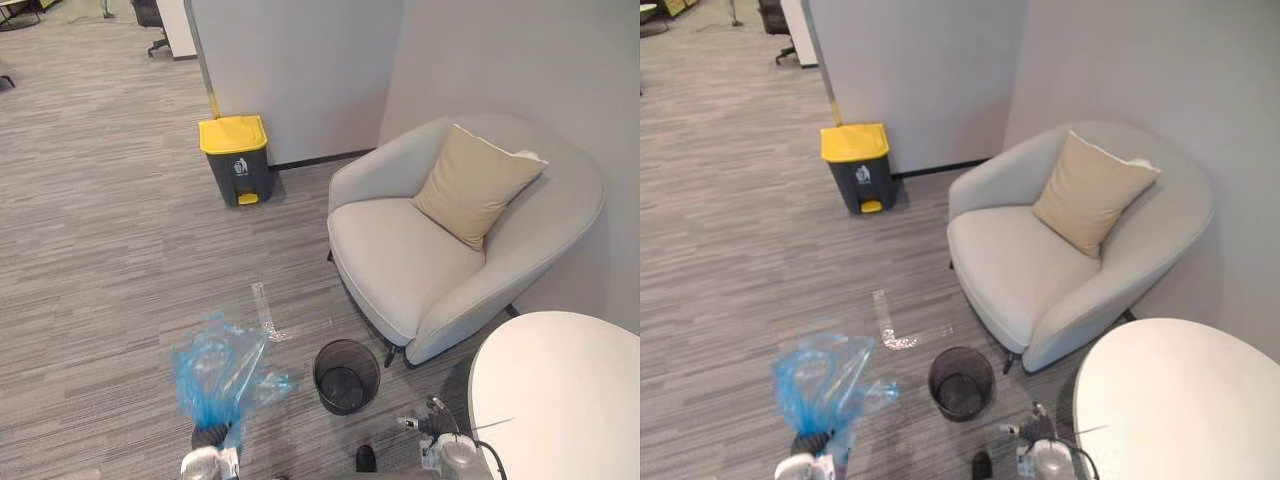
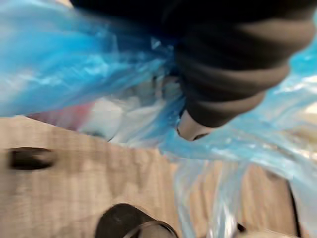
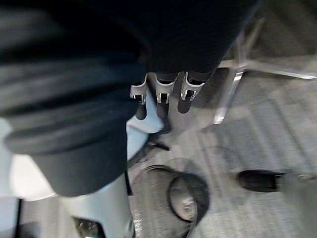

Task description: Gather rubbish on tea table into small bin, then transfer packed bag to large trash can.

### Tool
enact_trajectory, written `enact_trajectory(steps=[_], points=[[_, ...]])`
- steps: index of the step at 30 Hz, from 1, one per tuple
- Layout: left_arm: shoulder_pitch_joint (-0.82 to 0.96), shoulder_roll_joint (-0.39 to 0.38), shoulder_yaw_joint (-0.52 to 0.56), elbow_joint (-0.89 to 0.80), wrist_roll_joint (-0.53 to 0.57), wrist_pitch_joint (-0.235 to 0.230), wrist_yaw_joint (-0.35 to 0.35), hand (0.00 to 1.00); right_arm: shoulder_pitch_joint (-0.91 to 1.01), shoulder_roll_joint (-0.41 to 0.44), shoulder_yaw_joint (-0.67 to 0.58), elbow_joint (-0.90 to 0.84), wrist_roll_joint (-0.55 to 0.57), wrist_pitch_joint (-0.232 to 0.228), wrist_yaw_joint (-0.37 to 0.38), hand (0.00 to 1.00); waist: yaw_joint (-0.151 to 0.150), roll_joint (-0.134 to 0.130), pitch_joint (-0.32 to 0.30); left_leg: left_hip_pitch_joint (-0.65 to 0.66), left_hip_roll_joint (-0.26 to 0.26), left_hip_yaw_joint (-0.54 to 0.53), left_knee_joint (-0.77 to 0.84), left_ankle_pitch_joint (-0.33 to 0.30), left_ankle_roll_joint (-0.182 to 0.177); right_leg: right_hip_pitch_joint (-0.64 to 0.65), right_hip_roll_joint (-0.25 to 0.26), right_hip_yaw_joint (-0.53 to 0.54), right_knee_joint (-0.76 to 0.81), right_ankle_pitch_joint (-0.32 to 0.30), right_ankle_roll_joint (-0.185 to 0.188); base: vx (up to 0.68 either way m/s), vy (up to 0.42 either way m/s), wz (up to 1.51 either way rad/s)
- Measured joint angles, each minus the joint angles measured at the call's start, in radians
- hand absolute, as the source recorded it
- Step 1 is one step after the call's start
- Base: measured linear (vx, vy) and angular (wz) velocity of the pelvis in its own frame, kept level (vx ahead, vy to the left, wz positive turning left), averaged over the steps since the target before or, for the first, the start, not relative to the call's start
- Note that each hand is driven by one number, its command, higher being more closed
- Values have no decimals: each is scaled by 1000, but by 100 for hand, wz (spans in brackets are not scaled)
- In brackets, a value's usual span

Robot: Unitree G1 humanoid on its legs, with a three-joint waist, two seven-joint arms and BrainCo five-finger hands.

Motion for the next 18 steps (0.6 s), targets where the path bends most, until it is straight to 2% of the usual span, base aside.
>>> enact_trajectory(steps=[3, 4, 6, 8, 9, 10, 12, 13, 14, 15, 16, 17, 18], points=[[2, -14, 11, 30, 0, 1, 1, 100, -3, 17, -7, 2, 0, 1, -14, 0, 11, -4, 9, -3, 5, 44, 14, -12, 2, -23, 6, 39, 11, 4, 6, -23, 14, -37], [-1, -17, 12, 30, 0, 1, 1, 100, -6, 28, -6, 2, 0, 1, -22, 0, 25, -7, 18, -10, 11, 62, 42, -28, 0, -36, 11, 51, 25, 3, 7, -12, 10, -49], [-17, -24, 12, 29, 0, 1, 1, 100, -9, 37, -6, 2, 0, 2, -34, 0, 30, -8, 34, -46, 28, 74, 114, -66, 6, -44, 14, 51, 45, -6, 13, -53, 6, -16], [-21, -34, 12, 6, -1, -1, 3, 100, -10, 47, -6, 0, 1, 4, -46, 0, 32, 2, 36, -95, 56, 75, 177, -80, 27, -76, 16, 24, 99, -39, 51, -41, 3, 12], [-28, -41, 12, -5, 0, -3, 4, 100, -15, 50, -6, 0, 2, 4, -48, 0, 34, 11, 44, -101, 66, 69, 185, -80, 27, -118, 14, -18, 224, -89, 23, 36, 6, 41], [-40, -42, 11, -13, 0, -4, 4, 100, -11, 65, -6, 0, 2, 3, -47, 0, 34, 1, 40, -107, 72, 40, 210, -81, 28, -149, -12, -50, 455, -203, -6, 62, 0, 53], [-40, -37, 11, -28, 0, -7, 5, 100, -11, 87, -5, 0, 3, -3, -48, 0, 38, -17, 41, -109, 69, 10, 235, -80, 28, -128, -51, -43, 581, -281, 33, 97, -137, 71], [-42, -37, 11, -29, 0, -10, 5, 100, -13, 96, -5, 1, 3, -7, -48, 0, 41, -30, 40, -118, 64, -9, 252, -80, 26, -112, -59, -32, 573, -302, 50, 62, -215, 63], [-41, -41, 11, -27, 0, -10, 5, 100, -17, 96, -5, 1, 3, -7, -48, 0, 43, -37, 36, -127, 63, -20, 258, -77, 22, -105, -56, -36, 559, -315, 45, -8, -196, 39], [-45, -51, 11, -27, -1, -10, 5, 100, -23, 89, -6, 1, 3, -8, -50, 0, 51, -33, 36, -129, 70, -22, 257, -72, 13, -91, -46, -36, 528, -318, 43, -83, -157, 16], [-40, -76, 10, -27, -2, -11, 4, 100, -35, 83, -5, 1, 3, -11, -56, 0, 66, -7, 39, -147, 76, -26, 246, -62, -2, -70, -30, -37, 472, -318, 41, -130, -166, 20], [-46, -86, 8, -28, -9, -12, 7, 100, -51, 66, -6, 1, 5, -12, -67, 0, 67, 10, 46, -176, 76, -48, 235, -40, -15, -70, -26, -48, 433, -323, 12, -141, -136, 38], [-59, -91, -3, -28, -13, -11, 7, 100, -61, 64, -5, 1, 10, -12, -69, 0, 60, 23, 55, -190, 76, -71, 227, -21, -19, -73, -24, -63, 418, -323, 2, -117, -130, 50]])
